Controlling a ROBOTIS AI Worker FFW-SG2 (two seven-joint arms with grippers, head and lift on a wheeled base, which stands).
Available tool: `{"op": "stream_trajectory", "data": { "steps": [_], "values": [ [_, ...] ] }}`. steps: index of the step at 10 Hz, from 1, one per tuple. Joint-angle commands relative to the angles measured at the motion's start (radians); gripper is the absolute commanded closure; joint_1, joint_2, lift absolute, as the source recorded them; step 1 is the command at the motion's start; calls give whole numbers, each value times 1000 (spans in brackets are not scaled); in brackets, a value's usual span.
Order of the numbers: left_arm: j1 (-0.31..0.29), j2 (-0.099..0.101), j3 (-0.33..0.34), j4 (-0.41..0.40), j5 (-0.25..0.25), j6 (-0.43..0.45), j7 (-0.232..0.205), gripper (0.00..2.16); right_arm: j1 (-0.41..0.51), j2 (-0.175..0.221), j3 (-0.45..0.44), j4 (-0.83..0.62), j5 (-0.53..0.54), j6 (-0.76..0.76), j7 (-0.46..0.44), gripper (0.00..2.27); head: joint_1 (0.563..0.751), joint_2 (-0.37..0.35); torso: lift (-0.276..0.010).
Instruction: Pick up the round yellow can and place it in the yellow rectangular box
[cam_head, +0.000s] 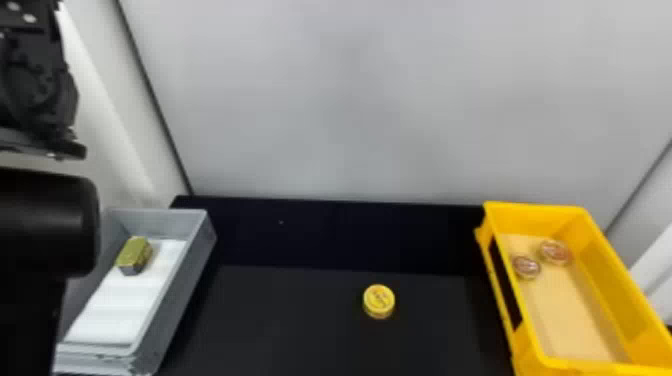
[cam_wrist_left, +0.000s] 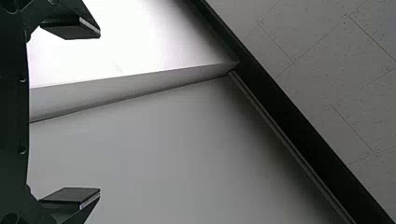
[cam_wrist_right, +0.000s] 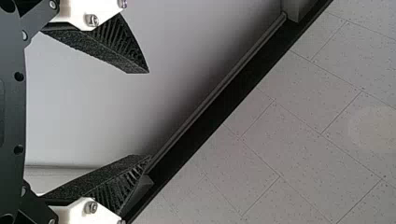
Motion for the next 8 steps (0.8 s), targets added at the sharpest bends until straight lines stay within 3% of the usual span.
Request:
{"op": "stream_trajectory", "data": {
  "steps": [1,6,8],
  "values": [
    [0,0,0,0,-1,0,0,91,0,1,0,1,2,-2,0,156,663,54,-10],
    [-3,0,0,0,1,0,0,91,1,3,4,0,-9,34,-3,185,663,54,-10],
    [-4,0,-2,0,1,0,-1,91,15,20,-24,0,-132,104,-15,197,663,54,-10]
  ]
}}
